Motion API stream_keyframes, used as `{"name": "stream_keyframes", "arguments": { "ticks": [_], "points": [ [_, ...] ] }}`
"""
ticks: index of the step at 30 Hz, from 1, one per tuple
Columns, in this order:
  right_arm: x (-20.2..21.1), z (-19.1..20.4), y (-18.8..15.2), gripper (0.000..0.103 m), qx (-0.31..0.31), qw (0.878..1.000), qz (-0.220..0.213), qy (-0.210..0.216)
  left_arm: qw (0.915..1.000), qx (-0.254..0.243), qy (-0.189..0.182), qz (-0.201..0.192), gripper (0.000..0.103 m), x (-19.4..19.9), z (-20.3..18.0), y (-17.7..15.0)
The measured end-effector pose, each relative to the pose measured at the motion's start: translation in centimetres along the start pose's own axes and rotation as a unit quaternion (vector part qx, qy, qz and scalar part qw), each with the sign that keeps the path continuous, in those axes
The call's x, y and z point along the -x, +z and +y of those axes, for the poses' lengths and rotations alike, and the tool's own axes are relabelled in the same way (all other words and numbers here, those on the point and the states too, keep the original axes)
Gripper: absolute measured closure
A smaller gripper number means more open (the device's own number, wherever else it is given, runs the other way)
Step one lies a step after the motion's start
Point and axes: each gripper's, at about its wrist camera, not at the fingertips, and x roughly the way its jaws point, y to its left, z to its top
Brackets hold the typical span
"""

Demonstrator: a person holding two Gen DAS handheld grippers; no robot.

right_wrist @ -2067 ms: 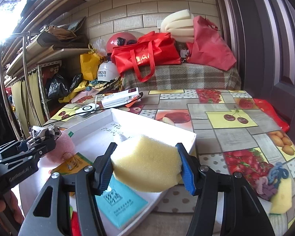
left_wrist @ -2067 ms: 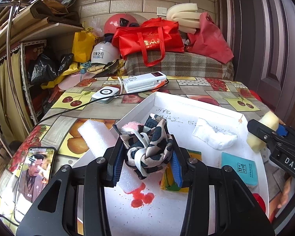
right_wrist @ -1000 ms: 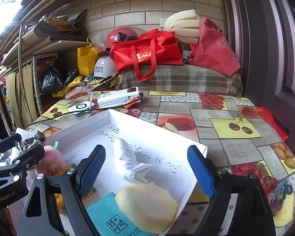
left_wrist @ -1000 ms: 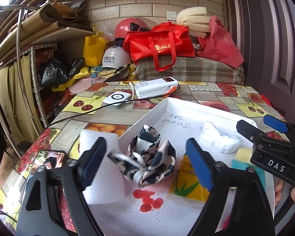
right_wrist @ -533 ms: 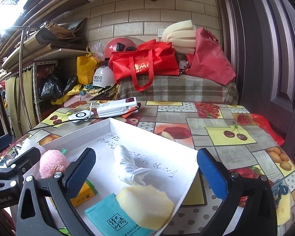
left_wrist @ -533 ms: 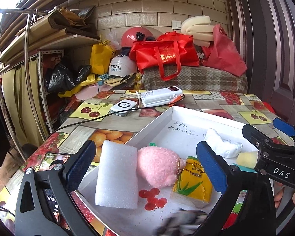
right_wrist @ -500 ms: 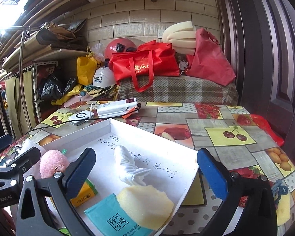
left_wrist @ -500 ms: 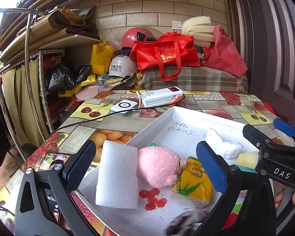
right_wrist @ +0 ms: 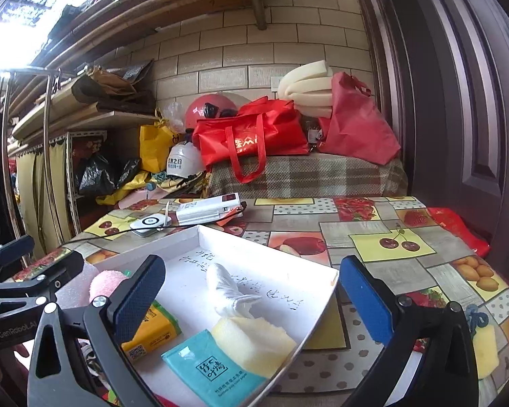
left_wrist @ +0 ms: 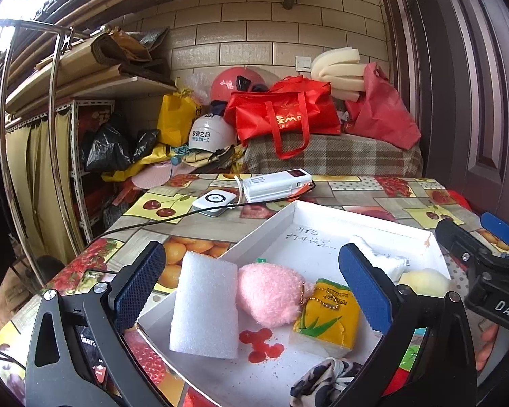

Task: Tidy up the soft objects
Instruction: 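Move both open tools from the box back over the table items, then grasp the braided rope knot with the left tool while the right tool grasps another yellow sponge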

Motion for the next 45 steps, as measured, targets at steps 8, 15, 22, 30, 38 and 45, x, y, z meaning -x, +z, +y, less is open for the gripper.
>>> {"name": "stream_keyframes", "arguments": {
  "ticks": [8,15,22,30,38,45],
  "points": [
    [3.8,-2.0,-0.4,0.000,-0.037,0.999,-0.033,0.013,0.9992,-0.001,-0.040,0.011,0.000,1.0,-0.8,-0.3],
    [8.0,-6.9,-0.8,0.000,-0.067,0.995,-0.061,-0.028,0.9935,-0.022,-0.111,0.010,0.000,2.5,-2.7,-0.6],
    [10.8,-15.1,-1.5,0.000,-0.112,0.983,-0.044,-0.140,0.9774,-0.083,-0.193,0.025,0.000,3.8,-6.5,-1.0],
    [10.3,-21.9,-3.2,0.000,-0.175,0.965,0.089,-0.174,0.9397,-0.178,-0.287,0.054,0.000,6.6,-13.7,-2.6],
    [6.7,-19.8,-3.9,0.004,-0.113,0.968,0.181,-0.132,0.8939,-0.271,-0.333,0.130,0.000,7.0,-23.2,-4.9],
    [3.8,-21.3,-5.6,0.029,-0.145,0.949,0.265,-0.092,0.8799,-0.252,-0.355,0.190,0.001,4.7,-26.9,-5.3]
  ]
}}
